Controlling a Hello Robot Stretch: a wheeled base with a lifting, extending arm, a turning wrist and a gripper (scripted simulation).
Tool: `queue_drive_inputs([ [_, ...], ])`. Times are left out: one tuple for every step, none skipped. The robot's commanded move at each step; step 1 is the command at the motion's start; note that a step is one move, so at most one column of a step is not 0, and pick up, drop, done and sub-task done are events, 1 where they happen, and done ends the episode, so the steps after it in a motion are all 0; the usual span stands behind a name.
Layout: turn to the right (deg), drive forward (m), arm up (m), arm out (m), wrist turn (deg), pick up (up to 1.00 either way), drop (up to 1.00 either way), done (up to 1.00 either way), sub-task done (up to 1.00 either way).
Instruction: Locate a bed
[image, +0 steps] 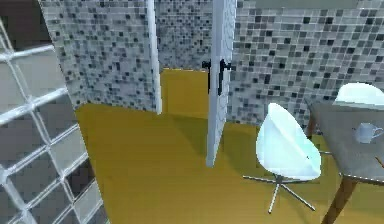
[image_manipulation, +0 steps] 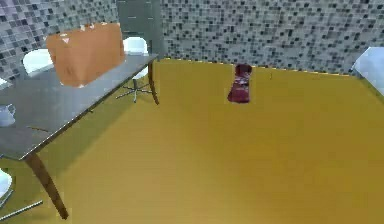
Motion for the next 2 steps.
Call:
queue_drive_inputs([
  [45.0,0.00,0.00,0.00,0.0,0.00,0.00,0.00,0.00],
  [45.0,0.00,0.00,0.00,0.0,0.00,0.00,0.00,0.00],
])
